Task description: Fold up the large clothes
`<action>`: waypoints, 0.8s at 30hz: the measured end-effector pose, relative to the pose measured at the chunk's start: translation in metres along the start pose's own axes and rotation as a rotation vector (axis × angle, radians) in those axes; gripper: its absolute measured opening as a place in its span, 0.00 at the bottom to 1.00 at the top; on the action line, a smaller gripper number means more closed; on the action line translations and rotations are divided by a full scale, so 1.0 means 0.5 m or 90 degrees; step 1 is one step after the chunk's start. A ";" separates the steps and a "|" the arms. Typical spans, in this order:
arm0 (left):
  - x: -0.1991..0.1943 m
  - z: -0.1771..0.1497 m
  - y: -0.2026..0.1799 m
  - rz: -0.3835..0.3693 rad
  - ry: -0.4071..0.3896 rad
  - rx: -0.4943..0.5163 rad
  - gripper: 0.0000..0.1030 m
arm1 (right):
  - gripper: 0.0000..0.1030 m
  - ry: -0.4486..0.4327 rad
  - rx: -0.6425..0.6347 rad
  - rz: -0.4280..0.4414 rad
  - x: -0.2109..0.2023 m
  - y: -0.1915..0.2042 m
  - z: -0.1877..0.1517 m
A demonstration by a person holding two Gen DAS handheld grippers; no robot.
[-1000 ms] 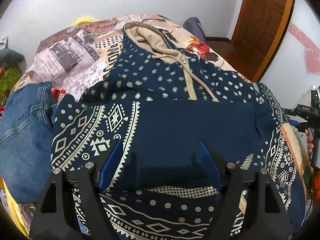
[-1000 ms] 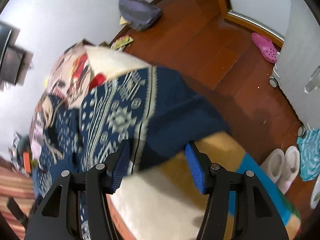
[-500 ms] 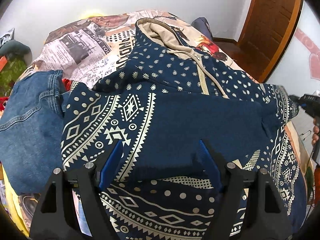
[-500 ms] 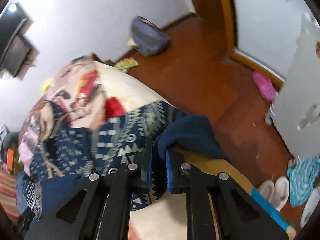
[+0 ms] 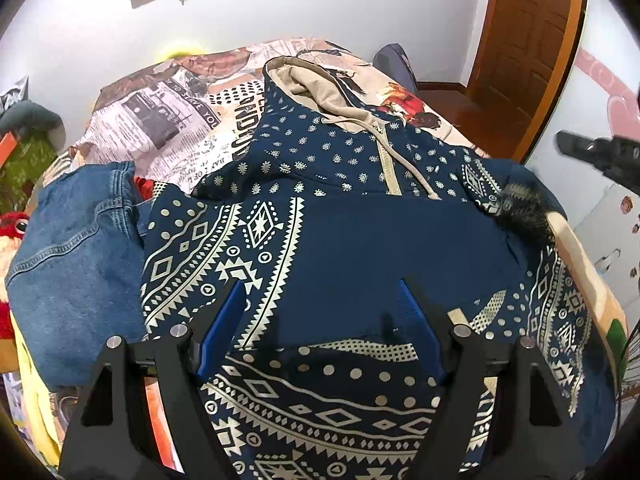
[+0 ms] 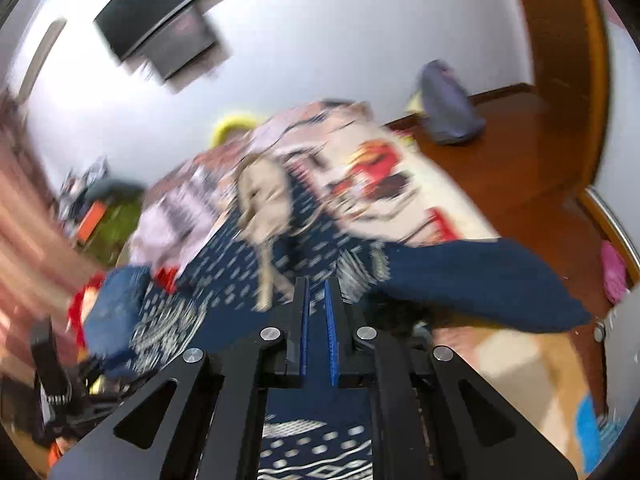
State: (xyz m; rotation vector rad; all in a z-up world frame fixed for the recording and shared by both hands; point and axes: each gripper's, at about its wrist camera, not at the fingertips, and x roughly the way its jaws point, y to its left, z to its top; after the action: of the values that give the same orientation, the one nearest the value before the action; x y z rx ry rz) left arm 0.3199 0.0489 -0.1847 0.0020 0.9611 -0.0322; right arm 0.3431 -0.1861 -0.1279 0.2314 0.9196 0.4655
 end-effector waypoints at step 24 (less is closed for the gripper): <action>0.030 -0.022 0.012 -0.019 0.020 -0.021 0.74 | 0.55 0.046 0.343 -0.117 -0.004 -0.319 -0.056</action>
State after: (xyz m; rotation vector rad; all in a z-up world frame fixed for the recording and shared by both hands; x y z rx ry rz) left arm 0.3197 0.0548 -0.2032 -0.0423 0.9936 -0.0431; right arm 0.3653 -0.3269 -0.2046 0.6161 1.1148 0.0481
